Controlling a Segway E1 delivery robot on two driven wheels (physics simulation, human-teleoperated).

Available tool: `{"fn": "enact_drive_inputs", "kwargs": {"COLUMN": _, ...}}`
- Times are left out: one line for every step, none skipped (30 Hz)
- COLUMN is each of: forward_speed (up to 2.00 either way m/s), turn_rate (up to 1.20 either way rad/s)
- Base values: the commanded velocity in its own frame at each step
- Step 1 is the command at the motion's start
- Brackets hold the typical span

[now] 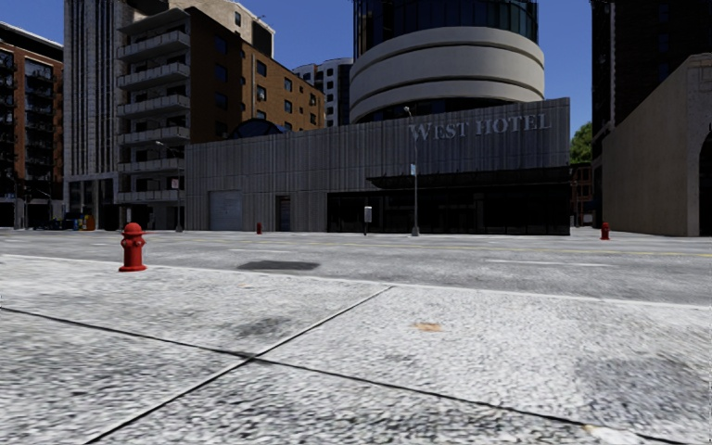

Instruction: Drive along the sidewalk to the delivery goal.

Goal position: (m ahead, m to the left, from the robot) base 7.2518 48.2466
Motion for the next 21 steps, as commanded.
{"fn": "enact_drive_inputs", "kwargs": {"forward_speed": 2.00, "turn_rate": 1.20}}
{"fn": "enact_drive_inputs", "kwargs": {"forward_speed": 2.00, "turn_rate": 1.20}}
{"fn": "enact_drive_inputs", "kwargs": {"forward_speed": 2.00, "turn_rate": 1.20}}
{"fn": "enact_drive_inputs", "kwargs": {"forward_speed": 2.00, "turn_rate": 1.20}}
{"fn": "enact_drive_inputs", "kwargs": {"forward_speed": 2.00, "turn_rate": 1.20}}
{"fn": "enact_drive_inputs", "kwargs": {"forward_speed": 2.00, "turn_rate": 1.20}}
{"fn": "enact_drive_inputs", "kwargs": {"forward_speed": 2.00, "turn_rate": 1.20}}
{"fn": "enact_drive_inputs", "kwargs": {"forward_speed": 2.00, "turn_rate": 1.20}}
{"fn": "enact_drive_inputs", "kwargs": {"forward_speed": 2.00, "turn_rate": 1.20}}
{"fn": "enact_drive_inputs", "kwargs": {"forward_speed": 2.00, "turn_rate": 1.20}}
{"fn": "enact_drive_inputs", "kwargs": {"forward_speed": 2.00, "turn_rate": 1.20}}
{"fn": "enact_drive_inputs", "kwargs": {"forward_speed": 2.00, "turn_rate": 1.20}}
{"fn": "enact_drive_inputs", "kwargs": {"forward_speed": 2.00, "turn_rate": 1.20}}
{"fn": "enact_drive_inputs", "kwargs": {"forward_speed": 2.00, "turn_rate": 1.20}}
{"fn": "enact_drive_inputs", "kwargs": {"forward_speed": 2.00, "turn_rate": 1.20}}
{"fn": "enact_drive_inputs", "kwargs": {"forward_speed": 2.00, "turn_rate": 1.20}}
{"fn": "enact_drive_inputs", "kwargs": {"forward_speed": 2.00, "turn_rate": 1.20}}
{"fn": "enact_drive_inputs", "kwargs": {"forward_speed": 2.00, "turn_rate": 1.11}}
{"fn": "enact_drive_inputs", "kwargs": {"forward_speed": 2.00, "turn_rate": 0.83}}
{"fn": "enact_drive_inputs", "kwargs": {"forward_speed": 2.00, "turn_rate": 0.83}}
{"fn": "enact_drive_inputs", "kwargs": {"forward_speed": 2.00, "turn_rate": 0.50}}
